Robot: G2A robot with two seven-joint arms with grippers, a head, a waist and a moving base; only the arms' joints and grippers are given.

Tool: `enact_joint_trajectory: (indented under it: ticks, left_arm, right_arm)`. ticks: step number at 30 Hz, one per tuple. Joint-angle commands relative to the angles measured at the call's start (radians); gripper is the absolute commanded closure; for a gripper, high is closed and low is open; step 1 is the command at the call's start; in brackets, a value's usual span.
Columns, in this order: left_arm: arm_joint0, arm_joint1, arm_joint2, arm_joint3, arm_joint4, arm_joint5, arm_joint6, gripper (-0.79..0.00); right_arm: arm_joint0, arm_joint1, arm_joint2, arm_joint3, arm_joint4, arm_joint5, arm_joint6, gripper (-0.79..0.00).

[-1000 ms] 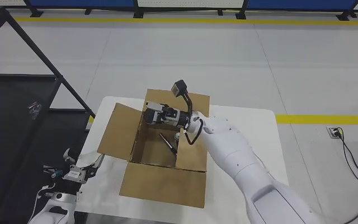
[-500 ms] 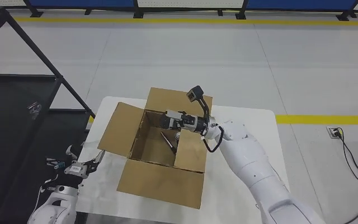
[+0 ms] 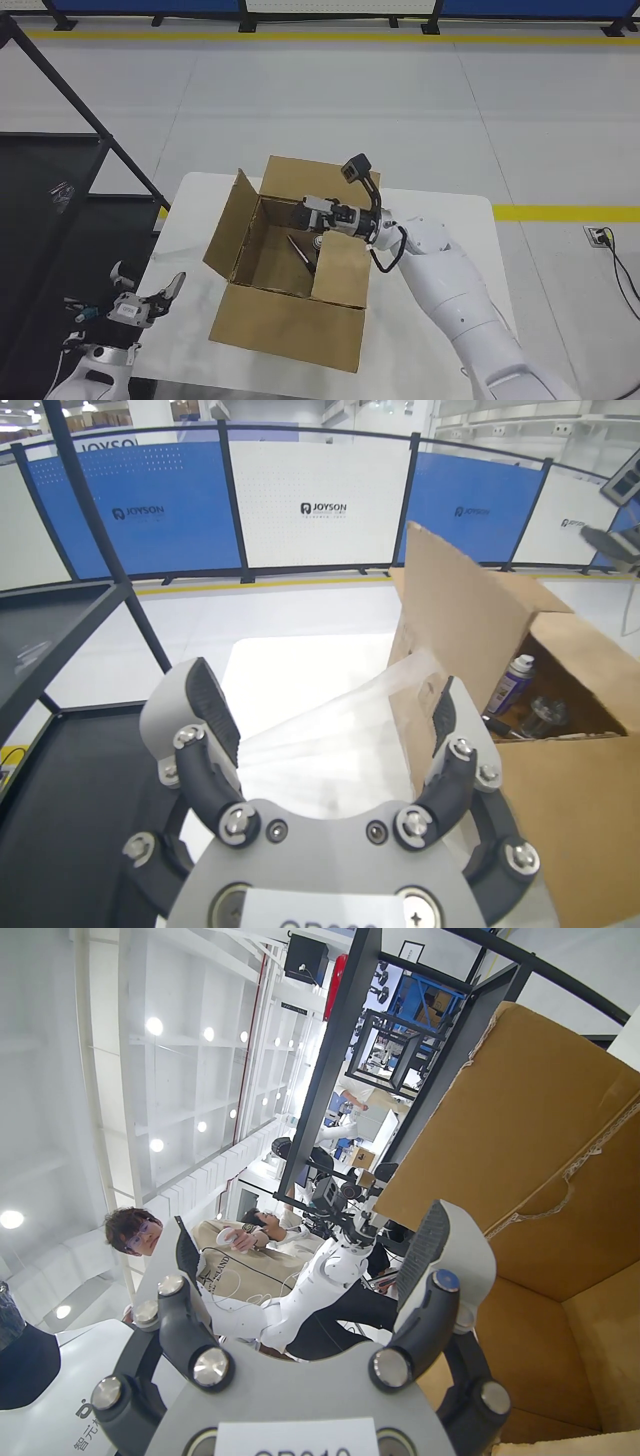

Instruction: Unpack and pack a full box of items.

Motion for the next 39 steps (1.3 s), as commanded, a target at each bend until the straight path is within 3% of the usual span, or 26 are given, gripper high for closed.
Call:
enact_joint_trajectory:
  ticks: [1, 8, 19, 27, 39]
  left_arm:
    - [0.022, 0.000, 0.000, -0.035, 0.016, -0.011, -0.003, -0.785]
    - [-0.018, -0.005, 0.069, -0.073, 0.040, 0.012, -0.048, -0.785]
    - [-0.204, -0.015, 0.143, 0.056, -0.031, 0.095, -0.157, -0.785]
    - [-0.187, -0.011, 0.107, 0.124, 0.036, 0.150, -0.148, -0.785]
    - [-0.211, -0.007, 0.100, 0.252, 0.091, 0.149, -0.146, -0.785]
  right_arm:
    - [0.002, 0.000, -0.001, 0.004, 0.003, -0.001, 0.001, -0.785]
    - [0.007, 0.000, -0.005, 0.016, 0.010, -0.007, -0.002, -0.785]
    - [-0.024, 0.010, 0.007, 0.003, 0.012, -0.020, -0.016, -0.785]
    - [-0.037, 0.017, 0.015, -0.002, 0.021, -0.007, -0.019, -0.785]
    - [-0.015, 0.009, -0.005, 0.020, 0.037, -0.008, -0.016, -0.785]
